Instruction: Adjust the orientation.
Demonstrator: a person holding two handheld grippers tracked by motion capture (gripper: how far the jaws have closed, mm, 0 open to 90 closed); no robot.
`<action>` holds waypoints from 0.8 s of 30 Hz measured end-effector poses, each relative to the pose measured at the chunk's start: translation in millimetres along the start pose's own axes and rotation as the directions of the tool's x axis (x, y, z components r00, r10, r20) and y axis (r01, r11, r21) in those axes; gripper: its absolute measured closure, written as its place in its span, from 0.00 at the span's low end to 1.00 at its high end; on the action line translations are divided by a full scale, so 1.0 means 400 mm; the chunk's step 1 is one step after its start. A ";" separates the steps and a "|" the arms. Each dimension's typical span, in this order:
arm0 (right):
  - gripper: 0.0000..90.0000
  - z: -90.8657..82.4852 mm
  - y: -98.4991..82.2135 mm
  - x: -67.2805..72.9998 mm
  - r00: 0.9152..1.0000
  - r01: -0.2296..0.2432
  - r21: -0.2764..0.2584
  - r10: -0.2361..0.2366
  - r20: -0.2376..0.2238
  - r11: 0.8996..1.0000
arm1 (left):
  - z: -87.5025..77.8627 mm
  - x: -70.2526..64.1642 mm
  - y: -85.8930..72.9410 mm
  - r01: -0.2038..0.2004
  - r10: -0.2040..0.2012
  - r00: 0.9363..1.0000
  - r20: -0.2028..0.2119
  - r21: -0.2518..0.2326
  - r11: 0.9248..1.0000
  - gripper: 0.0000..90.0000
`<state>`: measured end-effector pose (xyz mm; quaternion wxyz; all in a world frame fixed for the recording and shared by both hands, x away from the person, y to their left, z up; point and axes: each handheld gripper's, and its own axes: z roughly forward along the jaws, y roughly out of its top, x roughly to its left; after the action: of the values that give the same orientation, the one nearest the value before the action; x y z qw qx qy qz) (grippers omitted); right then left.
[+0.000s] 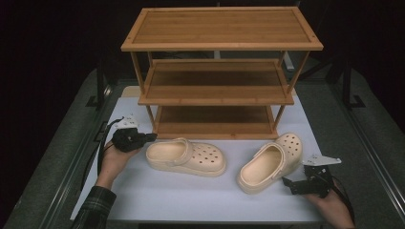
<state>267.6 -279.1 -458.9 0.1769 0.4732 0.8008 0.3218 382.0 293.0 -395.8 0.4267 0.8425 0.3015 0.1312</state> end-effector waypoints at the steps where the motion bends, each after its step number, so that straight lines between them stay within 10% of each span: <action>1: 0.00 0.000 0.000 0.000 1.000 0.000 0.000 0.000 0.000 1.000 | 0.000 0.000 0.000 0.000 0.000 1.000 0.000 0.000 1.000 1.00; 8: 0.00 0.000 0.000 0.000 1.000 0.000 -0.001 0.000 0.000 1.000 | 0.058 0.034 -0.016 0.033 -0.035 0.999 0.039 0.036 0.999 1.00; 24: 0.00 0.000 0.000 0.000 1.000 0.000 -0.001 0.000 0.000 1.000 | 0.043 0.023 -0.035 0.051 -0.055 0.996 0.065 0.054 0.997 1.00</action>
<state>267.4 -279.1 -458.9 0.1771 0.4732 0.8006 0.3221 391.9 294.0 -417.7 0.4178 0.8489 0.3126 0.0837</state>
